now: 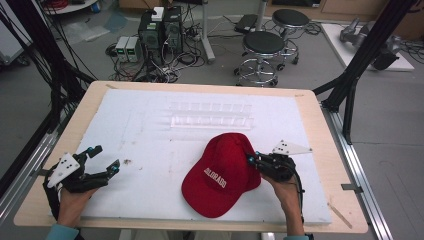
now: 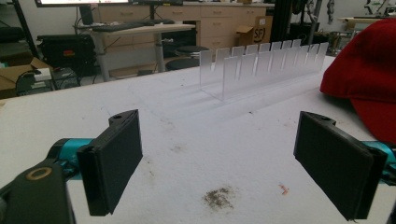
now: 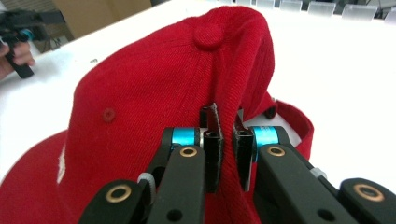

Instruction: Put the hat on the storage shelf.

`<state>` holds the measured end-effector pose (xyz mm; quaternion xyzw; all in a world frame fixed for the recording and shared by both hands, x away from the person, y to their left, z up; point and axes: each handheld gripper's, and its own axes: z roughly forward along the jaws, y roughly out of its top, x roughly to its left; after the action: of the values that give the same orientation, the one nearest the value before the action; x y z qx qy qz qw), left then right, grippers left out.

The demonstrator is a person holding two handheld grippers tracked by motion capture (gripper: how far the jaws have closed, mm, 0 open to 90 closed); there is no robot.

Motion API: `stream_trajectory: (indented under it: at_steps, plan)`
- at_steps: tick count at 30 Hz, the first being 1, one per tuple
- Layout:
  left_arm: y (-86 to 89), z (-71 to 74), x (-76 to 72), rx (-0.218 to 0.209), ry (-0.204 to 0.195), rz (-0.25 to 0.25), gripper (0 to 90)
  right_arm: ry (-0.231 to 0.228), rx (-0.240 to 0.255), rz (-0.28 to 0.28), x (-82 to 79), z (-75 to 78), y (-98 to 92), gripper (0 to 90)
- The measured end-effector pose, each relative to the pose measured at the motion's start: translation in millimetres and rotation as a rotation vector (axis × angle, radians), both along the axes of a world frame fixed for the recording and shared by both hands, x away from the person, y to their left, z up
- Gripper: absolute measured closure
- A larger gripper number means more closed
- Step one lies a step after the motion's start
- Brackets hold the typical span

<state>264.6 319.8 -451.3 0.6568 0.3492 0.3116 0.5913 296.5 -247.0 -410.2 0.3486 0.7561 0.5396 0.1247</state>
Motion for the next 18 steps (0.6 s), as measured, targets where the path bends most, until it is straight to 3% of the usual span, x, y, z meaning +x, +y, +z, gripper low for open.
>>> stream_trajectory:
  at_steps: [3,10,18]
  plan:
    - [0.4,0.0,0.6,-0.007,0.004,0.01,15.5,-0.017,0.023,0.004,-2.7,4.5,1.7,86.6]
    - [-3.4,1.0,1.1,0.034,0.009,0.005,15.5,-0.038,0.048,0.013,-8.2,20.7,8.4,86.6]
    - [-1.6,1.6,2.2,0.018,0.021,-0.007,15.5,-0.044,0.08,0.032,-13.2,39.0,18.7,86.8]
